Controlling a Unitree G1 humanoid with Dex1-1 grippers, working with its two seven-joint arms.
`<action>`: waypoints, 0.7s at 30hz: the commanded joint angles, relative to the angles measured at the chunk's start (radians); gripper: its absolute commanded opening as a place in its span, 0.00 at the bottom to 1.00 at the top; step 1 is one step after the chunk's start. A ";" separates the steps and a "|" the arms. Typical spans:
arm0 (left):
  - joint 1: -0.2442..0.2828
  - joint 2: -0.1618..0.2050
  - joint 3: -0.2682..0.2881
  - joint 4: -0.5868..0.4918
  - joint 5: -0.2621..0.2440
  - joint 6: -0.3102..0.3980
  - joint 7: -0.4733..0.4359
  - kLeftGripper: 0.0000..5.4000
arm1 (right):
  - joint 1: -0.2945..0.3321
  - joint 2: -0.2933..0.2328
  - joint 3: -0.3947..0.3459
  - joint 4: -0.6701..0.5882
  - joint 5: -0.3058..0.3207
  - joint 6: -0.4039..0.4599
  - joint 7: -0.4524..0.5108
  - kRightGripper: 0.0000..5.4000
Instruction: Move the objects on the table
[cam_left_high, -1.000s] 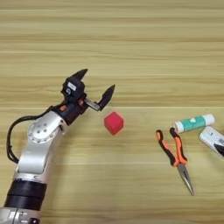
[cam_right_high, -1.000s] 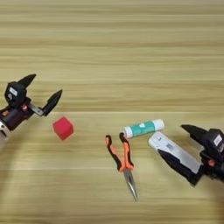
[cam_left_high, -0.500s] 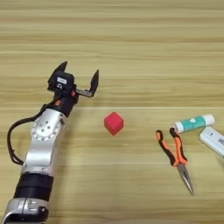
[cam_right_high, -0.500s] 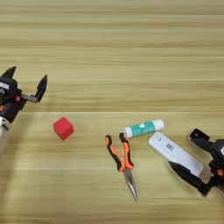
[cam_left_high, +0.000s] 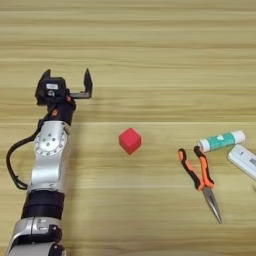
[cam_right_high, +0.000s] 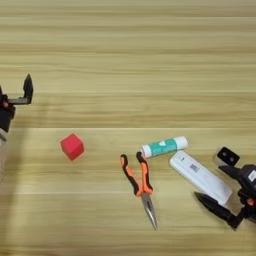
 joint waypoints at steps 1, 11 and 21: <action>-0.011 0.002 0.001 0.005 0.009 0.012 0.011 0.99 | -0.004 -0.016 0.017 -0.007 -0.016 0.008 -0.002 1.00; 0.041 0.011 -0.016 -0.033 0.020 0.022 -0.010 0.99 | -0.001 -0.009 0.045 -0.008 -0.015 0.009 -0.006 1.00; 0.064 0.020 -0.020 -0.062 0.016 0.031 -0.028 0.99 | -0.012 -0.006 0.070 0.027 -0.031 0.019 -0.032 1.00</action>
